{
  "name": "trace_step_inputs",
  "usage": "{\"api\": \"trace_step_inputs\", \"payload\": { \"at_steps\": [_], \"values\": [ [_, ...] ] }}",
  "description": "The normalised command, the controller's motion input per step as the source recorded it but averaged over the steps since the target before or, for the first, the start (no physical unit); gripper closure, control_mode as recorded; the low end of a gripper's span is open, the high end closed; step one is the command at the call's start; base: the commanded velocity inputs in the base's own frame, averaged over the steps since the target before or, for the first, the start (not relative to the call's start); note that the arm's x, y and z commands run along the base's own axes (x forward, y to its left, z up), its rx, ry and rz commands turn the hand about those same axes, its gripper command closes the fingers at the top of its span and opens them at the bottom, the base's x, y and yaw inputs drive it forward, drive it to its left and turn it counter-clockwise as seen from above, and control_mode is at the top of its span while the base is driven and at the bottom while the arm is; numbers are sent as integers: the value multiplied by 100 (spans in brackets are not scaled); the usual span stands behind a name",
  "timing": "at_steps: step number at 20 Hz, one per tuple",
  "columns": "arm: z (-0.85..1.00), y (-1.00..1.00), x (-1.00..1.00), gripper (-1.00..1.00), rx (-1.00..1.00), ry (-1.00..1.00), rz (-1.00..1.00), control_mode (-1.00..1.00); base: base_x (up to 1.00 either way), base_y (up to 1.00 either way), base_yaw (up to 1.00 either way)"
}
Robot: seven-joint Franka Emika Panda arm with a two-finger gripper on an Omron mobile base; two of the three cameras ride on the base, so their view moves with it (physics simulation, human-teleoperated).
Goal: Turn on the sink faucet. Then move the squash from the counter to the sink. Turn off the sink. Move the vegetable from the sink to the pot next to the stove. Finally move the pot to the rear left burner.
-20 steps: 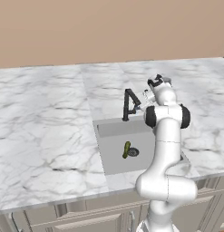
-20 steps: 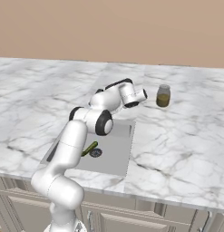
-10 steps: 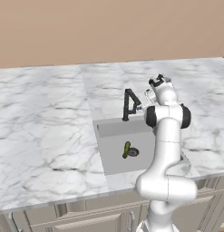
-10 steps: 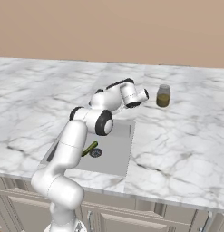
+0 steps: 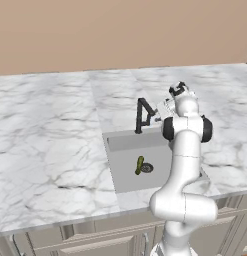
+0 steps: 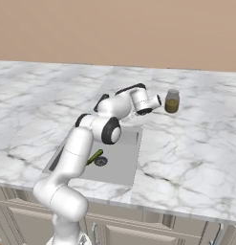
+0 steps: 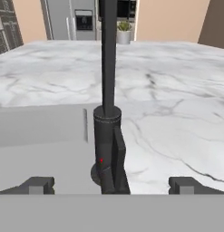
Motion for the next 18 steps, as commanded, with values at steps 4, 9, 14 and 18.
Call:
{"api": "trace_step_inputs", "payload": {
  "at_steps": [4,9,14,18],
  "values": [
    [4,0,-44,-100,0,-6,0,-100,0,0,0],
    [6,-2,-49,-100,0,-7,0,-100,0,0,0],
    [7,-8,-51,-100,0,-8,0,-100,0,0,0],
    [9,-9,-52,-100,0,-8,0,-100,0,0,0]
  ]
}}
